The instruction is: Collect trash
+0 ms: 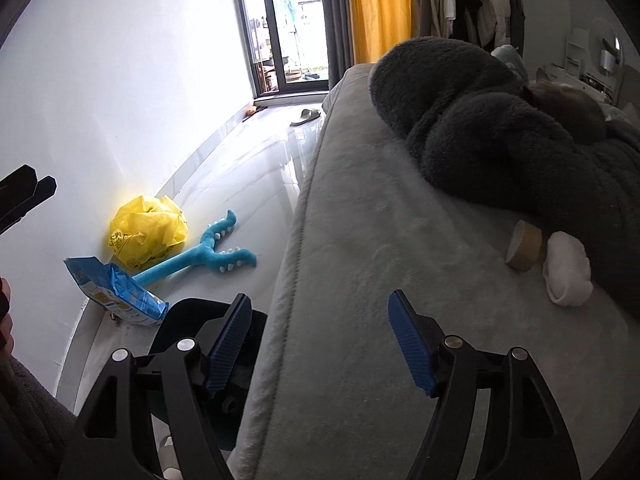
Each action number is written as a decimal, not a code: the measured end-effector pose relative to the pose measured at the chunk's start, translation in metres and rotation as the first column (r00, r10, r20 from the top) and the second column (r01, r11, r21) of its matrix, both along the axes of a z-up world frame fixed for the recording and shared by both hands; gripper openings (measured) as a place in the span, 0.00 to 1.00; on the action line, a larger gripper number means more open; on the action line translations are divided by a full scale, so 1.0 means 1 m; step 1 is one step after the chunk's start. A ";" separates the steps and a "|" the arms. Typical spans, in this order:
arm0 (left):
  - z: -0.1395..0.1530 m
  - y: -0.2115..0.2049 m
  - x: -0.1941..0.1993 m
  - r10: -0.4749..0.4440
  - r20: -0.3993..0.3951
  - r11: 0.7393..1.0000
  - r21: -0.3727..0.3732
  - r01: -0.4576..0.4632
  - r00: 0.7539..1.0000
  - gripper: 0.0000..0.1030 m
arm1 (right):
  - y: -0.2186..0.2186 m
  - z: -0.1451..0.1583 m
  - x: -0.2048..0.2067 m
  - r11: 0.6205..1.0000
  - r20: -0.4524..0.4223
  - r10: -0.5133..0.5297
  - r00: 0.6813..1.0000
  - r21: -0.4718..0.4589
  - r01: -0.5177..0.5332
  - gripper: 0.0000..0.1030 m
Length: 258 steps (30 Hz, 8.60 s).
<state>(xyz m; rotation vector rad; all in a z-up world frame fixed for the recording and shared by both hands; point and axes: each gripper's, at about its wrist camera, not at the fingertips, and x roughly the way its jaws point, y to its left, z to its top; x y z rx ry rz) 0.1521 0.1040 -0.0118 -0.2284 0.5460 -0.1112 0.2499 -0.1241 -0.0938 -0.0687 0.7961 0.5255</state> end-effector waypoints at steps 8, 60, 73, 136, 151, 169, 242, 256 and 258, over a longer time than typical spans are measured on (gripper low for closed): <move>-0.010 -0.032 0.023 -0.032 -0.017 0.999 0.027 0.033 0.999 0.93 | -0.038 0.003 0.014 0.999 0.013 -0.042 0.999 0.032 0.042 0.72; -0.084 -0.209 0.161 -0.312 -0.119 0.950 -0.005 0.313 0.943 0.93 | -0.188 -0.054 0.131 0.959 -0.158 -0.249 0.955 0.095 0.266 0.58; -0.093 -0.254 0.180 -0.337 -0.132 0.939 0.029 0.343 0.932 0.86 | -0.218 -0.028 0.125 0.953 -0.145 -0.230 0.962 0.165 0.253 0.49; -0.076 -0.227 0.076 -0.282 -0.240 0.929 0.175 0.327 0.929 0.22 | -0.221 0.017 -0.019 0.958 -0.139 -0.250 0.958 0.106 0.266 0.49; -0.102 -0.138 0.031 -0.121 -0.336 0.965 0.182 0.191 0.934 0.22 | -0.117 0.028 -0.058 0.982 -0.118 -0.155 0.981 0.087 0.165 0.49; -0.171 -0.028 0.025 0.048 -0.503 0.989 0.145 0.030 0.863 0.22 | 0.019 0.003 -0.032 0.996 -0.161 0.035 0.986 0.087 -0.022 0.49; 0.050 -0.033 -0.113 0.112 0.092 0.963 0.234 -0.131 0.989 0.97 | -0.001 0.069 -0.125 0.999 0.078 0.000 0.997 -0.041 0.003 0.94; 0.035 -0.090 -0.124 0.036 0.121 0.970 0.233 -0.063 0.992 0.97 | -0.153 0.107 -0.199 0.967 0.304 -0.252 0.919 0.040 0.252 0.97; 0.031 -0.098 -0.124 0.019 0.122 0.970 0.238 -0.047 0.992 0.97 | -0.175 0.105 -0.206 0.955 0.302 -0.297 0.906 0.067 0.291 0.97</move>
